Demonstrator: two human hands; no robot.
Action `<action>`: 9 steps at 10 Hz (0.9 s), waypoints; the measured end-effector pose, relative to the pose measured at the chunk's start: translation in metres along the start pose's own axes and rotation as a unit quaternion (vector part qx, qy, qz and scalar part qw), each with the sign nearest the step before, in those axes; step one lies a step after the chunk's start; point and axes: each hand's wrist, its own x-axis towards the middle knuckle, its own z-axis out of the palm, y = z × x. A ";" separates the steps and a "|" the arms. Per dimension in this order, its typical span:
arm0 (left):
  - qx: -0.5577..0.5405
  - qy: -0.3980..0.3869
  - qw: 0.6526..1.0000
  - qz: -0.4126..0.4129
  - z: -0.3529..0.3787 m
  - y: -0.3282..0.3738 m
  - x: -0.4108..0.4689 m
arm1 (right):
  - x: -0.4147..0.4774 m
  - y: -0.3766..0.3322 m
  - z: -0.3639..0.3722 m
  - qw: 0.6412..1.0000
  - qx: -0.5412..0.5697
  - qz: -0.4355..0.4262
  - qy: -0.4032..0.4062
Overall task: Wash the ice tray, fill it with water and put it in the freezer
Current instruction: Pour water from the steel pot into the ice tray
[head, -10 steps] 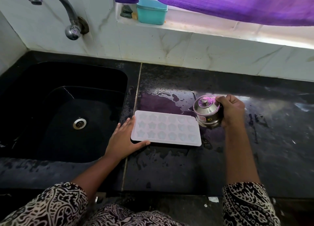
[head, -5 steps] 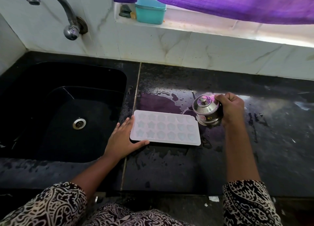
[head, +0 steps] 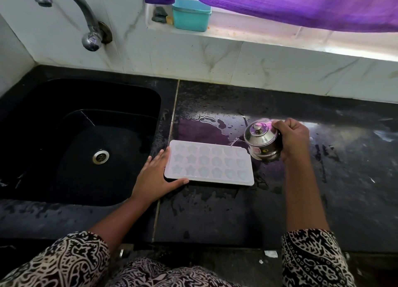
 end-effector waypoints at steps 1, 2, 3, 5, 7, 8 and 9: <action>-0.001 -0.001 1.000 0.000 0.000 0.000 0.000 | 0.000 0.000 0.000 1.000 -0.003 -0.001 0.000; 0.002 -0.002 1.000 0.001 0.000 0.000 0.000 | 0.000 0.000 -0.001 1.000 -0.002 -0.003 -0.001; 0.002 -0.004 1.000 -0.001 0.000 -0.001 0.000 | 0.000 0.000 -0.001 1.000 -0.012 -0.002 -0.002; 0.001 -0.006 1.000 -0.002 -0.001 0.001 0.000 | 0.000 0.001 -0.001 1.000 0.002 0.002 -0.002; 0.005 -0.008 1.000 -0.005 -0.002 0.003 -0.001 | 0.002 0.003 -0.002 1.000 0.011 0.000 -0.009; 0.005 -0.007 1.000 -0.006 -0.003 0.003 -0.001 | 0.002 0.004 -0.001 1.000 0.017 0.005 -0.012; 0.004 -0.007 1.000 -0.007 -0.002 0.003 -0.001 | 0.005 0.004 -0.002 0.996 0.079 0.035 -0.012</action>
